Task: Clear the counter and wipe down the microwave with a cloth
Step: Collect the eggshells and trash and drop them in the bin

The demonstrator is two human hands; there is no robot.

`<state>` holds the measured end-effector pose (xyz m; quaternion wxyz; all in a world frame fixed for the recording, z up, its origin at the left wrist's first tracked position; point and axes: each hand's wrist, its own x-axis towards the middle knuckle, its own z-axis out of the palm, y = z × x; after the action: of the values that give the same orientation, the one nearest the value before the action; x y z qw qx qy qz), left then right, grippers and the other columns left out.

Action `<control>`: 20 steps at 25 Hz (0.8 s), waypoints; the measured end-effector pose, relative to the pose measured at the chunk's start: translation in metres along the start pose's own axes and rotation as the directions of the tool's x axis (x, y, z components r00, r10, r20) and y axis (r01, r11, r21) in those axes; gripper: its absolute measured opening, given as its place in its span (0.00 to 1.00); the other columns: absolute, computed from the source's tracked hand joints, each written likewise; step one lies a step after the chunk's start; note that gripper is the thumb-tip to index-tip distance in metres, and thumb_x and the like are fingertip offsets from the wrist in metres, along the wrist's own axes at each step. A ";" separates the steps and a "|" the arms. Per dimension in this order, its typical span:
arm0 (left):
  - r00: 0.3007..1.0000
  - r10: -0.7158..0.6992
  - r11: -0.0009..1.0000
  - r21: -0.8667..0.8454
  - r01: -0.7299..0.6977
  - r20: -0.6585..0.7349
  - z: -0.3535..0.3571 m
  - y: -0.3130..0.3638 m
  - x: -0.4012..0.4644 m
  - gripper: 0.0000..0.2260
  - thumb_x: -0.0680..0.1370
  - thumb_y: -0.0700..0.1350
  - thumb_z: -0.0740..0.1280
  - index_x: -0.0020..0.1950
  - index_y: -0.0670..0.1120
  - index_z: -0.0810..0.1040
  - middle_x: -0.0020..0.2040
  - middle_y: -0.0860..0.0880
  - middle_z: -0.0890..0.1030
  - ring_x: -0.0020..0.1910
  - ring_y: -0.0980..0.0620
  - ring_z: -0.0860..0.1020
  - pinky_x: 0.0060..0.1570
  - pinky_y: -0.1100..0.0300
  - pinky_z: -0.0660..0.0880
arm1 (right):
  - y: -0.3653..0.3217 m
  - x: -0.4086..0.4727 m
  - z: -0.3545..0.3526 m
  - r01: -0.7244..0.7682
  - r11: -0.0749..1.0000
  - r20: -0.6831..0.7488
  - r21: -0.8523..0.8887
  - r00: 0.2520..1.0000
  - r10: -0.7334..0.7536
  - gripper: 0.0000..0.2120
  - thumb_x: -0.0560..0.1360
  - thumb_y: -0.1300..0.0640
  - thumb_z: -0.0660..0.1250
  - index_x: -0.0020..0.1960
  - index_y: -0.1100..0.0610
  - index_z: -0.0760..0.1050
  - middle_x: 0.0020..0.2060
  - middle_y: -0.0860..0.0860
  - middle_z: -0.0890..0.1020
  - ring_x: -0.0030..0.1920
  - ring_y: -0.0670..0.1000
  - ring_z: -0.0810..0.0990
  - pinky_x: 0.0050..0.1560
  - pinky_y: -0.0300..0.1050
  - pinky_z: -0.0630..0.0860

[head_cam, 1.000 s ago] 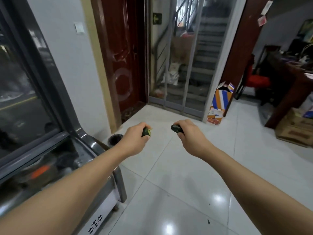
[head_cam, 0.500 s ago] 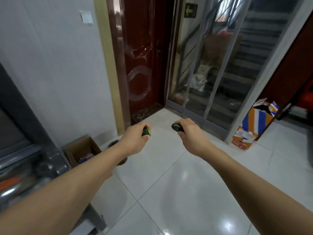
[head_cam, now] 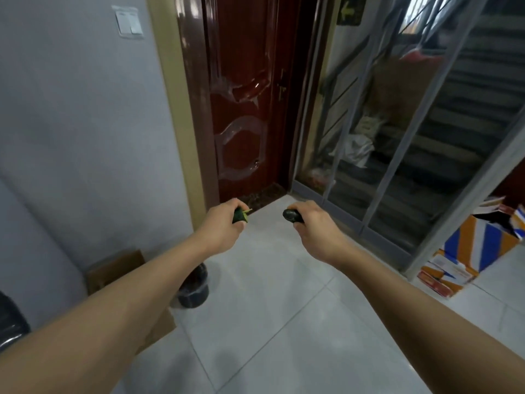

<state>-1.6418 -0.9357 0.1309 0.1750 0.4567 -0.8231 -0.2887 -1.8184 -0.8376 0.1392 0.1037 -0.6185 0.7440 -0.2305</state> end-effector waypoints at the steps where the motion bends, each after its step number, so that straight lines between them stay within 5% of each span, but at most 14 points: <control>1: 1.000 -0.010 1.000 -0.005 0.010 -0.008 0.001 0.001 0.018 0.11 0.79 0.42 0.63 0.61 0.49 0.72 0.50 0.49 0.75 0.45 0.51 0.73 0.38 0.62 0.68 | 0.009 0.019 -0.001 0.012 1.000 0.006 0.005 1.000 -0.012 0.11 0.79 0.63 0.59 0.61 0.56 0.71 0.55 0.53 0.72 0.52 0.54 0.73 0.52 0.46 0.70; 4: 0.999 -0.047 0.999 -0.025 0.047 -0.027 0.007 0.004 0.068 0.10 0.79 0.41 0.62 0.60 0.48 0.72 0.49 0.50 0.74 0.41 0.54 0.72 0.33 0.65 0.66 | 0.035 0.076 -0.004 0.047 0.999 0.040 0.017 0.998 -0.048 0.13 0.79 0.63 0.59 0.62 0.56 0.70 0.55 0.53 0.72 0.53 0.54 0.74 0.53 0.46 0.71; 9: 0.981 -0.156 0.986 -0.073 0.148 -0.112 0.026 0.005 0.142 0.11 0.79 0.40 0.63 0.60 0.47 0.73 0.52 0.47 0.76 0.48 0.50 0.74 0.46 0.60 0.70 | 0.079 0.177 0.002 0.193 0.981 0.095 0.027 0.976 -0.195 0.15 0.78 0.63 0.60 0.65 0.57 0.70 0.57 0.54 0.72 0.56 0.54 0.74 0.53 0.42 0.69; 15: 0.887 -0.393 0.920 -0.122 0.373 -0.244 0.053 0.001 0.201 0.12 0.78 0.40 0.64 0.61 0.45 0.74 0.55 0.44 0.78 0.54 0.46 0.76 0.53 0.59 0.71 | 0.122 0.285 0.016 0.382 0.920 0.241 0.088 0.888 -0.392 0.15 0.77 0.64 0.61 0.63 0.56 0.71 0.56 0.55 0.73 0.54 0.55 0.75 0.57 0.51 0.73; 20: 0.798 -0.519 0.854 -0.150 0.498 -0.306 0.060 -0.018 0.229 0.11 0.77 0.39 0.65 0.60 0.44 0.74 0.54 0.42 0.79 0.54 0.44 0.76 0.56 0.55 0.73 | 0.125 0.348 0.047 0.481 0.860 0.354 0.171 0.784 -0.510 0.14 0.78 0.64 0.60 0.63 0.58 0.71 0.56 0.56 0.72 0.54 0.56 0.75 0.56 0.48 0.71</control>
<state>-1.7829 -1.1194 0.0788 0.2425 0.6976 -0.6185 -0.2683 -1.9808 -1.1685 0.0845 0.2063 -0.8209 0.5112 -0.1493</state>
